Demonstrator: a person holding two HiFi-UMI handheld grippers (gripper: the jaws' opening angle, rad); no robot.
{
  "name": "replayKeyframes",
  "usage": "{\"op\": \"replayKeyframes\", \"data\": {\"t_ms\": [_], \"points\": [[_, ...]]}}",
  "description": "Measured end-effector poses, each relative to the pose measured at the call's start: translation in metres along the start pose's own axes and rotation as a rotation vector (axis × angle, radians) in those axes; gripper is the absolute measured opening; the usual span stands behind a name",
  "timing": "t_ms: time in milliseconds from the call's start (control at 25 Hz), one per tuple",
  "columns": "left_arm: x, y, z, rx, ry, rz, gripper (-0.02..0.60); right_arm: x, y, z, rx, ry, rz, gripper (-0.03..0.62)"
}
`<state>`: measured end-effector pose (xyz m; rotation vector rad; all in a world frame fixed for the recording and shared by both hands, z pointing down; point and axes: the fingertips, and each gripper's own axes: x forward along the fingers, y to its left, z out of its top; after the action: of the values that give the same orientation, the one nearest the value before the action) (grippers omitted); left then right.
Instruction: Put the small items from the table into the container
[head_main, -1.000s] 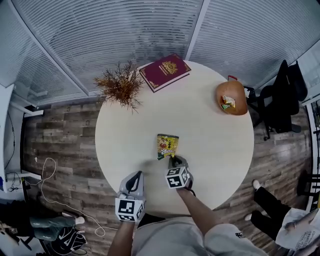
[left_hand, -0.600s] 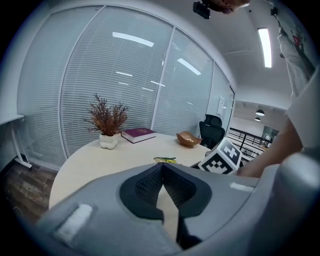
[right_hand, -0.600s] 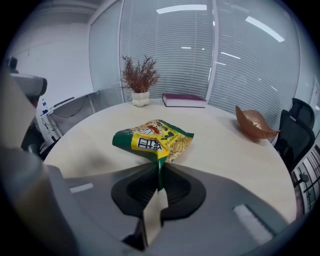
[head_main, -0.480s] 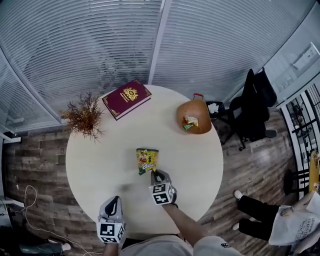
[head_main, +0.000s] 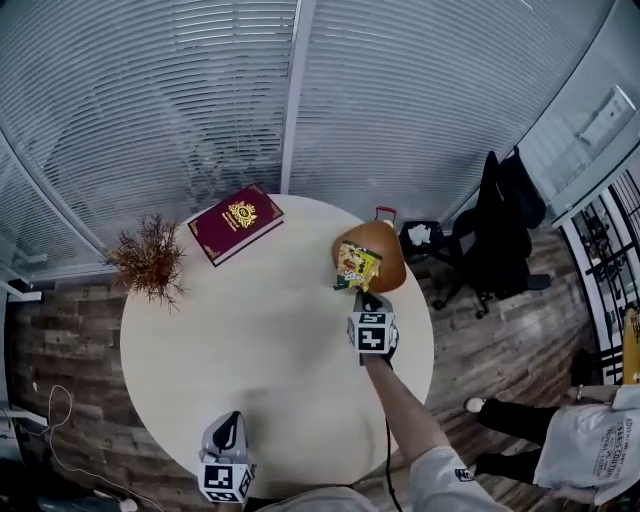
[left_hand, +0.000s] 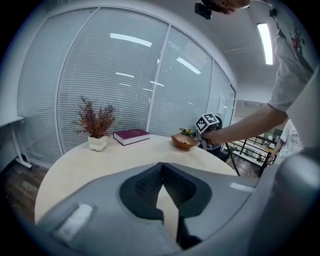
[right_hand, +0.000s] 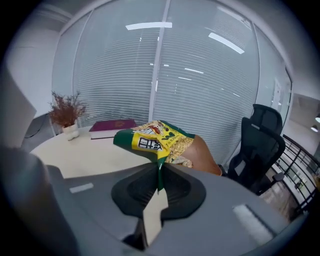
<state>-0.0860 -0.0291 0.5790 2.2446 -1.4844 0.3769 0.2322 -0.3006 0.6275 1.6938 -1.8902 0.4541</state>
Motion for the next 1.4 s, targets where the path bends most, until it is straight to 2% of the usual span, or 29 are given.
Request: {"op": "replayKeyframes", "data": {"t_ms": [120, 320, 360, 440, 480, 600, 680, 840, 920, 1160, 1280, 1400], "points": [[0.004, -0.012, 0.0, 0.009, 0.011, 0.012, 0.0, 0.027, -0.034, -0.006, 0.025, 0.069, -0.038, 0.017], [0.003, -0.02, 0.0, 0.017, 0.021, 0.043, 0.0, 0.059, -0.051, -0.025, 0.026, 0.204, -0.017, 0.028], [0.001, -0.021, -0.001, 0.016, 0.023, 0.048, 0.0, 0.061, -0.051, -0.027, 0.027, 0.211, -0.012, 0.037], [-0.001, -0.021, -0.003, 0.015, 0.023, 0.056, 0.0, 0.063, -0.049, -0.026, 0.028, 0.207, -0.001, 0.114], [-0.002, -0.021, -0.003, 0.014, 0.022, 0.059, 0.0, 0.062, -0.048, -0.025, 0.026, 0.203, 0.0, 0.132], [-0.003, -0.021, -0.004, 0.012, 0.017, 0.06, 0.0, 0.052, -0.05, -0.024, 0.036, 0.182, -0.012, 0.152], [-0.003, -0.023, -0.003, 0.014, 0.01, 0.052, 0.0, 0.042, -0.046, -0.017, 0.032, 0.123, 0.01, 0.152], [-0.003, -0.024, 0.001, 0.023, -0.005, 0.021, 0.0, -0.011, -0.011, 0.01, -0.094, -0.042, 0.08, 0.076], [-0.002, -0.025, 0.005, 0.03, -0.016, 0.003, 0.0, -0.049, 0.011, 0.022, -0.13, -0.125, 0.117, 0.01], [-0.001, -0.028, 0.023, 0.061, -0.066, -0.058, 0.0, -0.168, 0.104, 0.036, -0.19, -0.293, 0.277, 0.002], [-0.003, -0.03, 0.031, 0.07, -0.092, -0.09, 0.0, -0.214, 0.152, 0.015, -0.138, -0.296, 0.345, 0.002], [-0.005, -0.031, 0.034, 0.081, -0.118, -0.123, 0.0, -0.243, 0.188, -0.012, -0.048, -0.279, 0.358, 0.002]]}}
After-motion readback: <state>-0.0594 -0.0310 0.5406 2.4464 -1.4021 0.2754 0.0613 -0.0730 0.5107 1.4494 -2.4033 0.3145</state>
